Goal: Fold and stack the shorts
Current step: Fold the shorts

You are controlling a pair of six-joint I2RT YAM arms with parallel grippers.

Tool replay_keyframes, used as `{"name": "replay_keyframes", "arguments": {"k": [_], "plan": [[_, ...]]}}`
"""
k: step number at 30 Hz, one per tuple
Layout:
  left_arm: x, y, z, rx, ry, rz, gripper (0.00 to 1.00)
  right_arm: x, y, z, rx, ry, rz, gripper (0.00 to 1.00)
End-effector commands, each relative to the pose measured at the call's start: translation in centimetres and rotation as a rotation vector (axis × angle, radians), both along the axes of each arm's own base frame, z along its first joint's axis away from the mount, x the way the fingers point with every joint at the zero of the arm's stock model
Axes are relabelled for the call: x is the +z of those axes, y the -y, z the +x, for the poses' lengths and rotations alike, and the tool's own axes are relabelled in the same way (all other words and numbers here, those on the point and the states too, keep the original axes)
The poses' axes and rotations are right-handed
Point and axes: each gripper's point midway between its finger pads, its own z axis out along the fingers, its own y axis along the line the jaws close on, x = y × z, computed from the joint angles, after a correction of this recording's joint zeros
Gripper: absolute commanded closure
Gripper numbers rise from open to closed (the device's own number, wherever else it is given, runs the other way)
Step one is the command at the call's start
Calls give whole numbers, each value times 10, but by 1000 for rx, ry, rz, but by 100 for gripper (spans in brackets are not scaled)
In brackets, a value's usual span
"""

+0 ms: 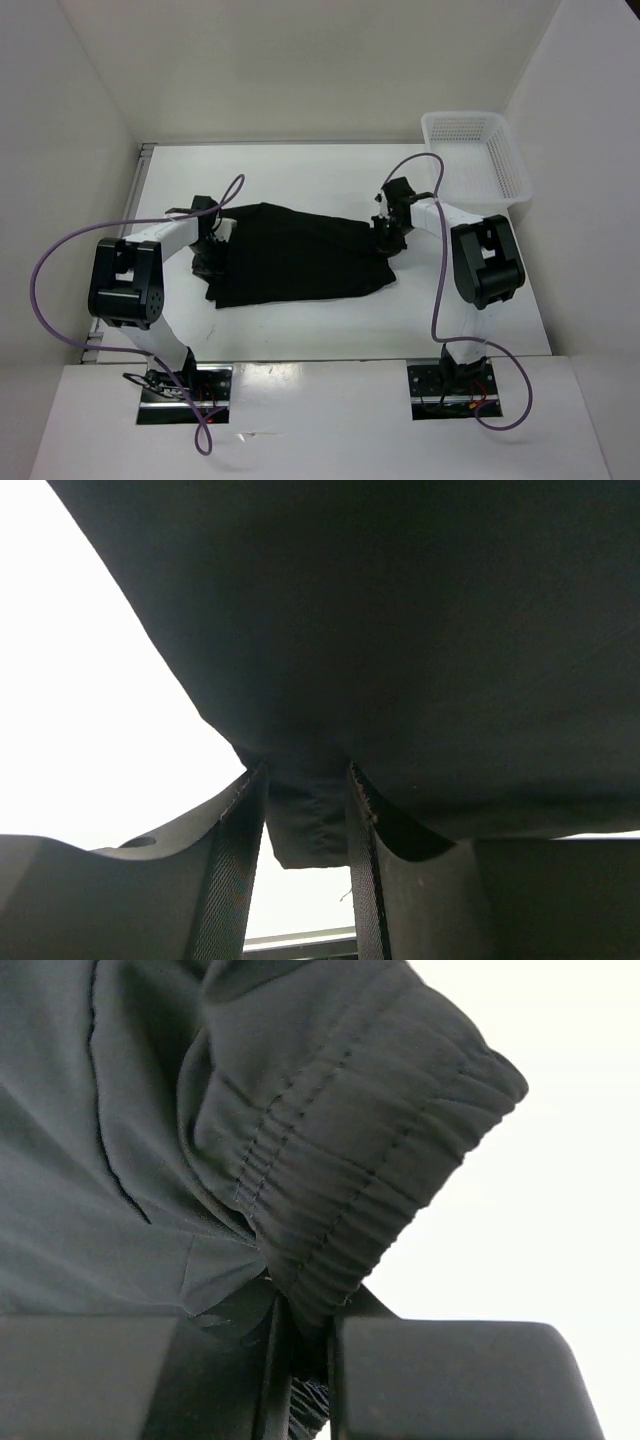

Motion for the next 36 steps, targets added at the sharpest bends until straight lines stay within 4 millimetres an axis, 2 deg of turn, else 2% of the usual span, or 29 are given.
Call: {"name": "replay_keyframes", "arguments": {"k": [1,4,5,6,7,8,9,10,12,13,14,17,19,20,23,25,26,30,31,33,34,36], "plan": [[15,-5,11,3,40,24,55,4,2,39,39,130,-29,91],[28,-11,21,10,74,59,55,16,0,46,61,178,-23,100],[44,-10,38,12,135,56,55,24,0,51,74,206,-22,100],[51,-10,43,12,151,55,55,24,2,52,80,211,-33,100],[62,-10,50,13,183,53,55,36,3,57,93,253,-40,100],[73,-9,58,14,219,51,54,37,2,59,102,266,-41,100],[88,-5,72,7,270,46,54,47,3,64,95,296,-47,100],[95,3,77,-15,292,41,54,50,5,65,105,311,-59,100],[98,16,87,-46,302,22,53,69,6,76,128,374,-68,100],[103,31,94,-77,318,-15,53,72,8,79,128,388,-84,100],[103,35,97,-82,316,-32,51,85,12,84,134,429,-104,100],[94,58,111,-123,299,-94,51,106,20,93,126,486,-135,100],[92,63,122,-133,321,-98,51,111,36,97,99,500,-159,100],[91,73,124,-155,328,-103,51,111,49,101,82,503,-186,100],[78,86,130,-188,311,-74,51,130,68,108,93,569,-268,100],[80,96,140,-207,340,-73,51,143,80,113,110,615,-343,100],[74,100,138,-216,324,-71,51,151,82,116,111,636,-360,100],[69,125,144,-268,334,-82,51,169,106,130,97,693,-445,100],[60,128,142,-277,314,-80,50,177,113,135,86,714,-470,100],[61,140,146,-297,317,-101,50,185,117,140,98,729,-503,100],[50,147,144,-314,300,-101,50,193,120,147,87,750,-527,100],[48,157,148,-329,302,-104,50,199,121,154,74,770,-535,100]]}}
